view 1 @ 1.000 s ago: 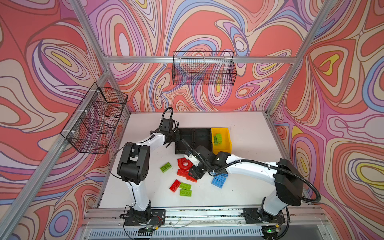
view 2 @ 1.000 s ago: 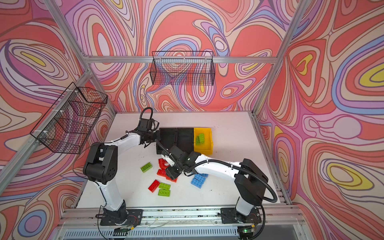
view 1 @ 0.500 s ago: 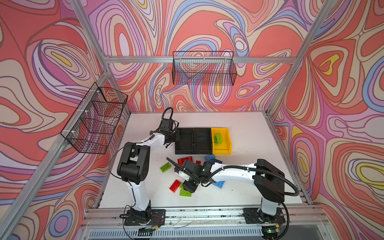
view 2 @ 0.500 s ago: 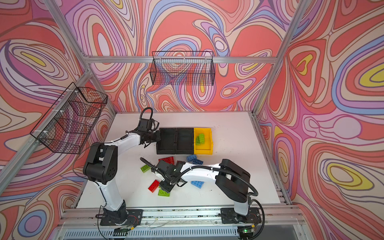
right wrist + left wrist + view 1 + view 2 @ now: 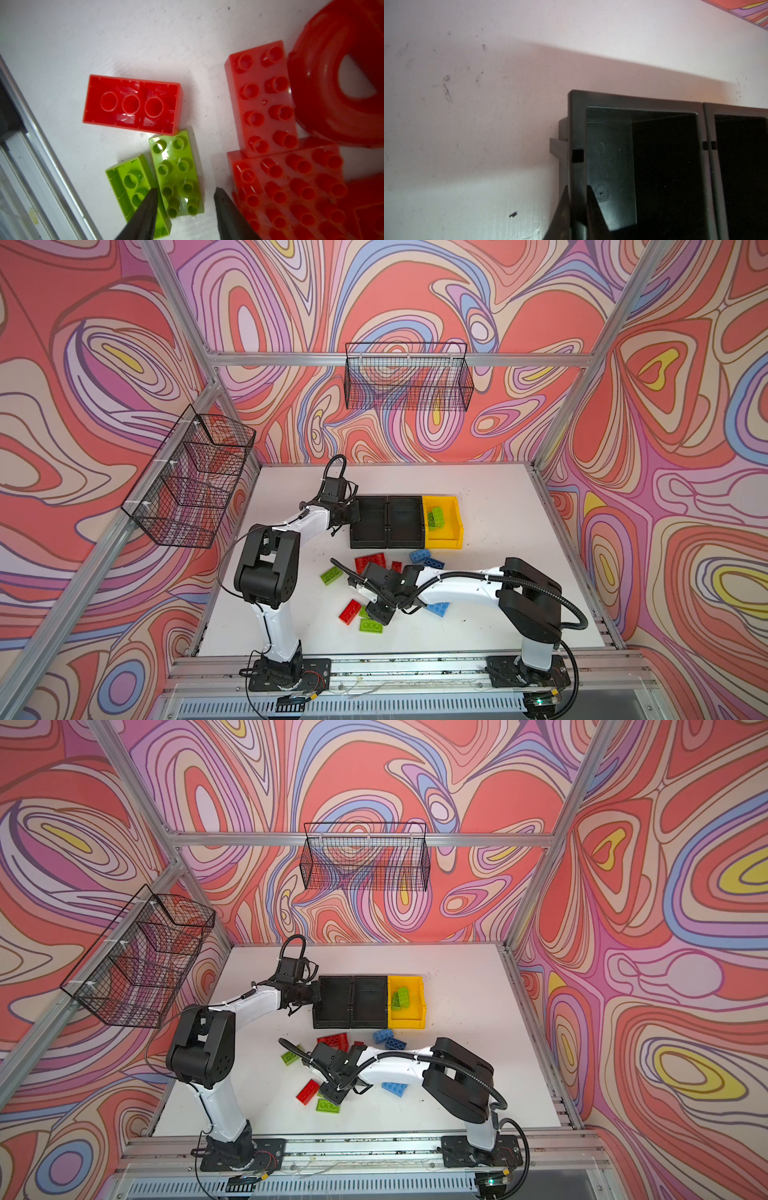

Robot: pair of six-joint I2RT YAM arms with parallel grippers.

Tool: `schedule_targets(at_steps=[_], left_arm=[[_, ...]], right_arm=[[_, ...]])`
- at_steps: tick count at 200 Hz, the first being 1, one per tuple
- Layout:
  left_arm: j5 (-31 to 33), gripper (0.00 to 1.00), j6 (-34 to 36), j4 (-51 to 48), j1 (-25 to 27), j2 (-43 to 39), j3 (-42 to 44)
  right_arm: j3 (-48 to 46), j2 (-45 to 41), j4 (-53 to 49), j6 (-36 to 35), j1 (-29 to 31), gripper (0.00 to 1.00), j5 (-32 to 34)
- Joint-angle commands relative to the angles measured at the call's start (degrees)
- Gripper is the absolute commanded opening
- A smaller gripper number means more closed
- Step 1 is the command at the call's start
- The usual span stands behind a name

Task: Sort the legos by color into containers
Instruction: 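Move the right gripper down to the lime-green bricks beside the red brick, then grasp a lime-green brick with the right gripper and lift it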

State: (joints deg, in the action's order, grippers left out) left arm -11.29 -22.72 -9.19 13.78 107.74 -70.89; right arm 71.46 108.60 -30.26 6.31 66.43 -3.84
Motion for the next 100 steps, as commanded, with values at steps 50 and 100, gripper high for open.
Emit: schedule_targets(at_steps=[50, 100], left_arm=[[-0.27, 0.04, -0.13, -1.36, -0.14, -0.21, -0.12], [-0.27, 0.04, -0.08, -1.25, -0.13, -0.22, -0.14]], right_arm=[[-0.62, 1.95, 0.27, -1.26, 2.11, 0.48, 2.14], [-0.44, 2.51, 0.52, -0.95, 3.06, 0.48, 2.32]])
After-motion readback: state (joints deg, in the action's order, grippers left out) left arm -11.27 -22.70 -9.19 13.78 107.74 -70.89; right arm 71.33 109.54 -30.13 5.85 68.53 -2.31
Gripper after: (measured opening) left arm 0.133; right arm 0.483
